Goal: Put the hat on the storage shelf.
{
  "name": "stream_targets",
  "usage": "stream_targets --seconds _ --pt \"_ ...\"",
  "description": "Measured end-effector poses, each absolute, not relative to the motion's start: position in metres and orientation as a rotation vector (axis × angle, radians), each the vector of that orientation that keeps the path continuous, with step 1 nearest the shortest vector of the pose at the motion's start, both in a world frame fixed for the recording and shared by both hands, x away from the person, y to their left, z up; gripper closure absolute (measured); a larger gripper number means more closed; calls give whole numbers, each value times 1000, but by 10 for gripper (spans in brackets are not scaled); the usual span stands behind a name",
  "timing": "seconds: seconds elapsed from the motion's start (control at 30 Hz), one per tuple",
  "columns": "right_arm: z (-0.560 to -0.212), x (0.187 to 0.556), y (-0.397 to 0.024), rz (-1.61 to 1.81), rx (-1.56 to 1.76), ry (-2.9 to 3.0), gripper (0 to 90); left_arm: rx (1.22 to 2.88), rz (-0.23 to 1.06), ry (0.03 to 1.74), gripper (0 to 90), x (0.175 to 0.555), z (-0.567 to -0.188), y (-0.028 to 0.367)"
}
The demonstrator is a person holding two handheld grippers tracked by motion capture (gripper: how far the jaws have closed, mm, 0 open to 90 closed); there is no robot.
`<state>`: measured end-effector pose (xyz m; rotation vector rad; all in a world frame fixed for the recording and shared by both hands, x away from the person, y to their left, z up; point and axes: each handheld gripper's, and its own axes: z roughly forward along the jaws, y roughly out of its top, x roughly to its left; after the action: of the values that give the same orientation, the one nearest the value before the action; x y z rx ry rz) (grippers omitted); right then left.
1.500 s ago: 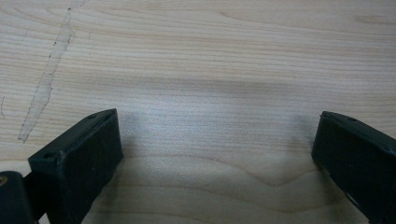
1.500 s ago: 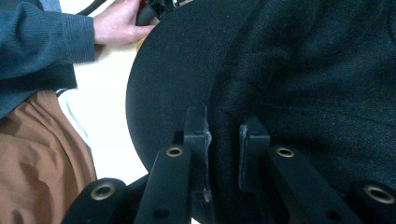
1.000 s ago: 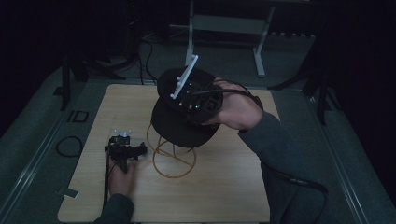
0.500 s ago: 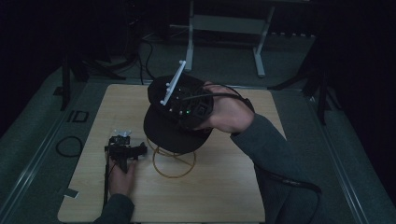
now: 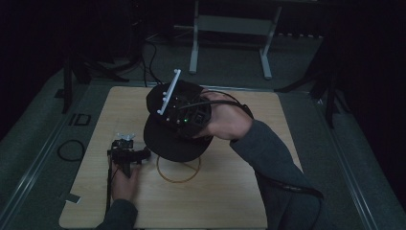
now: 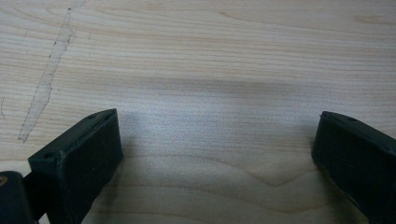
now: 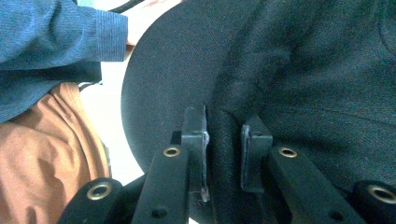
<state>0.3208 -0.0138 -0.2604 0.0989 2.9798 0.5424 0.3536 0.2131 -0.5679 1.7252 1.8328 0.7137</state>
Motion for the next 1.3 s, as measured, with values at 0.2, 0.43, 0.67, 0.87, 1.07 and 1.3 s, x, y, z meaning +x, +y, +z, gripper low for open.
stream_targets --seconds 0.2,0.43,0.67,0.87,1.07,1.3 --pt "-267 320 -6 522 78 2998 759 1728 715 1831 12 354 -568 213" --pt "-273 318 -1 508 64 3012 754 1726 717 1830 12 354 -568 213" --pt "-279 316 2 498 58 3024 747 1728 716 1830 12 354 -568 213" --pt "-283 315 5 495 52 3043 743 1728 716 1830 12 354 -568 213" --pt "-289 313 9 469 37 3055 742 1728 715 1830 12 354 -568 213" --pt "-293 313 10 459 43 3071 738 1727 715 1830 12 354 -568 213"
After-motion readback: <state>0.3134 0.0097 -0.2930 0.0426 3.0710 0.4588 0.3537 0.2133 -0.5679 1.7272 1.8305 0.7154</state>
